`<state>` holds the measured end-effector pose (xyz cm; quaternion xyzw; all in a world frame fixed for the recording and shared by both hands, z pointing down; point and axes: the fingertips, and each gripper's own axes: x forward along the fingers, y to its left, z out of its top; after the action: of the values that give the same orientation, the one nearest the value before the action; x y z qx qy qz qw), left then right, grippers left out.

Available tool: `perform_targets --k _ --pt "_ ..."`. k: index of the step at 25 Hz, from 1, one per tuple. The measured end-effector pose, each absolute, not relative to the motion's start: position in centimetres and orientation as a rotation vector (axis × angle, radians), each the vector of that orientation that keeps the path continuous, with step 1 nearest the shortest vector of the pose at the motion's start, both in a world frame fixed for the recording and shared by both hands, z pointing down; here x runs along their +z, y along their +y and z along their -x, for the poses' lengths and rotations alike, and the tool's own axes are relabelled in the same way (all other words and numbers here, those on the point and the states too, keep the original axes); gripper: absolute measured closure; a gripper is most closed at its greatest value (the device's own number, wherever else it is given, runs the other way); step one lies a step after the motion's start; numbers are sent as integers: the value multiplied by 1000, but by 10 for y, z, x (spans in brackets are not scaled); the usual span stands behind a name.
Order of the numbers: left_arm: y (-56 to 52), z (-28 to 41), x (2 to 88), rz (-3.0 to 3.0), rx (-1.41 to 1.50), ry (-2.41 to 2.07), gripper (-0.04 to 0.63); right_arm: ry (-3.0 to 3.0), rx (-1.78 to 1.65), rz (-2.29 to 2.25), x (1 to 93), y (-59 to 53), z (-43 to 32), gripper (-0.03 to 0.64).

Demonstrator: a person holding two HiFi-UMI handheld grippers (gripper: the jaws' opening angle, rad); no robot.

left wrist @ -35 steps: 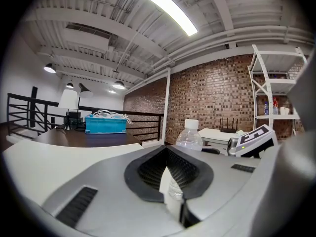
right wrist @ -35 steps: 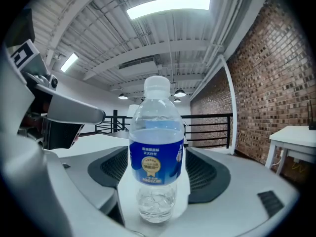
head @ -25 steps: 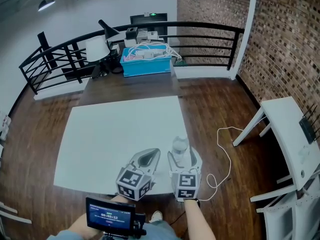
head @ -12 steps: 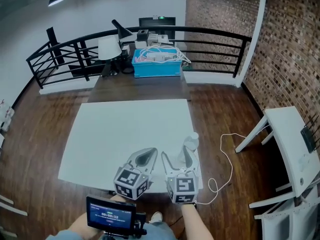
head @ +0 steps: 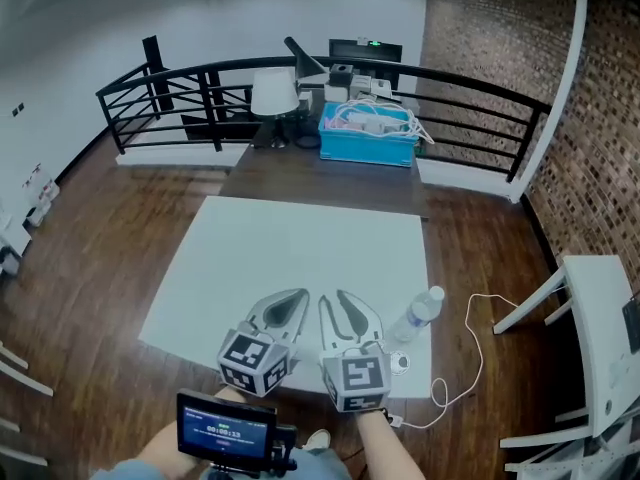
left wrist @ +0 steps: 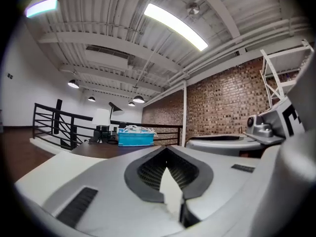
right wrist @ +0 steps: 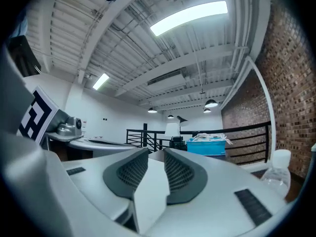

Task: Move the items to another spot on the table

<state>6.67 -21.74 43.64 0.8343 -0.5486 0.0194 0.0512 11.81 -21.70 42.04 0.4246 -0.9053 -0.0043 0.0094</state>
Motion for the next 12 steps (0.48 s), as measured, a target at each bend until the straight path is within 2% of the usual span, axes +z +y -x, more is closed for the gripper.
perform_targets --k 1,6,12 --pt "-217 -62 434 -2536 55 -1683 583 -2836 -13 -1303 420 -217 -112 540" --pt "-213 -43 426 -2520 53 -1736 584 -2884 17 -1222 419 -218 -89 617" --pt "-206 -34 425 -2502 42 -1763 583 -2894 6 -1181 416 -210 -77 617"
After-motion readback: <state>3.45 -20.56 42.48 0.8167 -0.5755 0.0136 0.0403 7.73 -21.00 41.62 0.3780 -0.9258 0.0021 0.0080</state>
